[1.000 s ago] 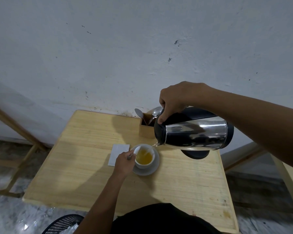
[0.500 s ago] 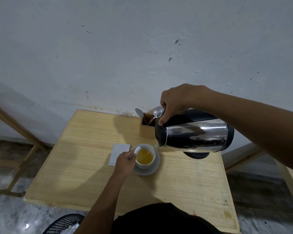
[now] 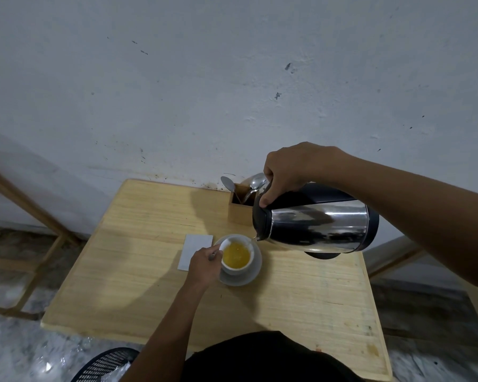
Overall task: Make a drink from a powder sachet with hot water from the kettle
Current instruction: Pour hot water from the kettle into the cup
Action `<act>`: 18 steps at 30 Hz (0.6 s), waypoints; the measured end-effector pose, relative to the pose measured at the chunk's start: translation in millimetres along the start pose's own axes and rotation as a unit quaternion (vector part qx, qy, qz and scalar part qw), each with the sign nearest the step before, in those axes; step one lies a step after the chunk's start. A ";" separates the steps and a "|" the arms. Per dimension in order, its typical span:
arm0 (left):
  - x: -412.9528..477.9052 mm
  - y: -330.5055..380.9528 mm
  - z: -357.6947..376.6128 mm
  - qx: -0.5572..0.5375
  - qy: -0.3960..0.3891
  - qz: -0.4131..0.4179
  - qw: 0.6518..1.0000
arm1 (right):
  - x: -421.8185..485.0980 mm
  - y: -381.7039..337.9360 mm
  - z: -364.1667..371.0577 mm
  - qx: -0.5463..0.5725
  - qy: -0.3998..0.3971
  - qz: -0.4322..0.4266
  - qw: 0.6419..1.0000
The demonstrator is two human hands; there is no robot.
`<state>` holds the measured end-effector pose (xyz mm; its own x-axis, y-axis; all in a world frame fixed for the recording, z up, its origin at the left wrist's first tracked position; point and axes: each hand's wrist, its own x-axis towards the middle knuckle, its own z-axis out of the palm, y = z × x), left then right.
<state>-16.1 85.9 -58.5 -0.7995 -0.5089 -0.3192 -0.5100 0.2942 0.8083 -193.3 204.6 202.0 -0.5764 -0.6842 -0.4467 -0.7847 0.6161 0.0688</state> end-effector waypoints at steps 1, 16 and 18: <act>0.0 0.2 0.1 0.001 0.000 -0.001 1.000 | 0.2 1.3 1.2 0.002 0.003 0.001 1.000; -1.8 0.5 -0.2 -0.047 0.009 -0.038 0.998 | -21.3 55.7 40.5 0.187 0.069 0.045 0.979; 0.1 -2.7 -1.6 -0.051 0.016 -0.041 0.998 | -24.6 65.9 52.9 0.243 0.099 0.057 0.963</act>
<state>-14.3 83.7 -60.0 -0.7458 -0.5529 -0.3715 -0.5366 0.1684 0.8268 -218.8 282.7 170.3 -0.7233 -0.6321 -0.2780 -0.5414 0.7690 -0.3400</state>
